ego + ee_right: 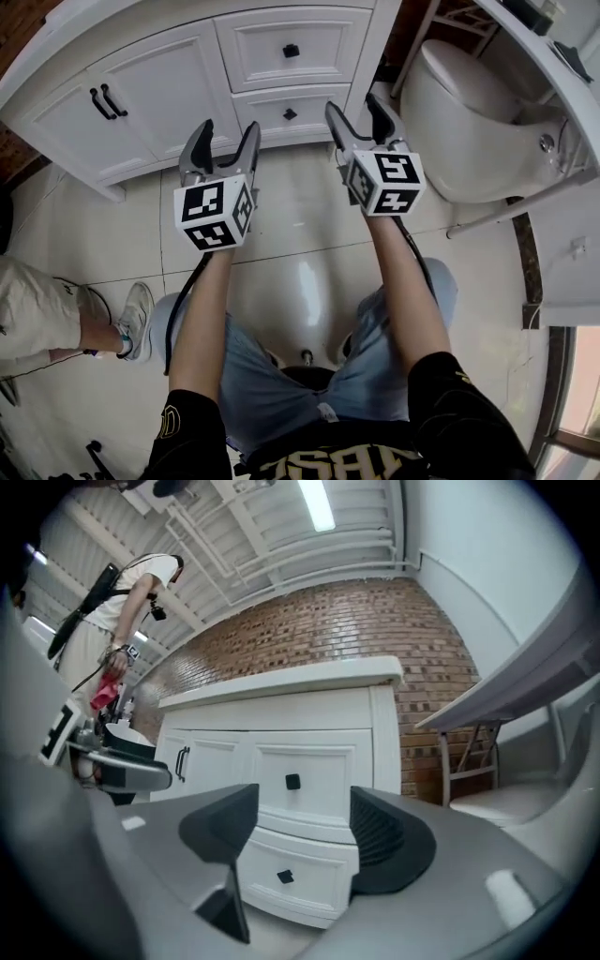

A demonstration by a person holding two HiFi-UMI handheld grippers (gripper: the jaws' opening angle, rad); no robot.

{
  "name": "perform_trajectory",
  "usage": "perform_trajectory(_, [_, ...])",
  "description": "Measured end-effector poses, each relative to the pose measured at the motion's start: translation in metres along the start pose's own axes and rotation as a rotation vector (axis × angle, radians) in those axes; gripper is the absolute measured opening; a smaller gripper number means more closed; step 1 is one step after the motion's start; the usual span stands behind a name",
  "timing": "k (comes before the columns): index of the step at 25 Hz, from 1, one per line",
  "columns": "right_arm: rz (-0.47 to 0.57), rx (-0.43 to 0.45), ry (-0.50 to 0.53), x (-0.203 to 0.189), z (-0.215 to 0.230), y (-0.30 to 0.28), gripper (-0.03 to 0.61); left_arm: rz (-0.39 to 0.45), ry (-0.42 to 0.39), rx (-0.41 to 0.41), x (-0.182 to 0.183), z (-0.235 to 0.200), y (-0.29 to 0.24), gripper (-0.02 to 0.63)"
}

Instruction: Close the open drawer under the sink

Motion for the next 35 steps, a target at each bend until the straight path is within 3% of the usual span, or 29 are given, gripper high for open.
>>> perform_trajectory(4, [0.046,-0.06,0.033,0.013,-0.003,0.035,0.37,0.041,-0.039,0.003,0.0,0.019,0.013,0.311])
perform_trajectory(7, [-0.022,-0.014,0.134,-0.005,-0.019,0.05,0.401,0.03,-0.084,0.033,-0.016,0.023,0.026,0.311])
perform_trajectory(11, [-0.079,-0.016,0.199,-0.025,-0.016,0.066,0.411,-0.005,-0.063,0.06,-0.028,0.014,0.035,0.311])
perform_trajectory(13, [-0.091,-0.043,0.165,-0.031,-0.002,0.072,0.411,-0.007,-0.047,0.063,-0.028,0.011,0.035,0.311])
perform_trajectory(18, [-0.087,-0.111,-0.059,-0.038,0.033,0.08,0.41,-0.023,-0.039,0.043,-0.032,0.013,0.03,0.311])
perform_trajectory(23, [-0.089,-0.084,0.036,-0.031,0.026,0.075,0.41,-0.067,-0.071,0.018,-0.044,0.022,0.023,0.311])
perform_trajectory(28, [-0.112,-0.067,0.002,-0.042,0.028,0.064,0.41,-0.072,-0.062,0.004,-0.048,0.022,0.016,0.311])
perform_trajectory(35, [-0.128,-0.053,0.03,-0.045,0.022,0.05,0.407,-0.048,-0.053,-0.012,-0.041,0.022,0.012,0.311])
Point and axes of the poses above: the fingertips, and each gripper's own axes: y backward along the fingers, z to its right, x out of its top, the point moved 3 cm from there along y, backward along the fingers, and after that the axes turned 4 degrees about x, right-handed, at the moved point
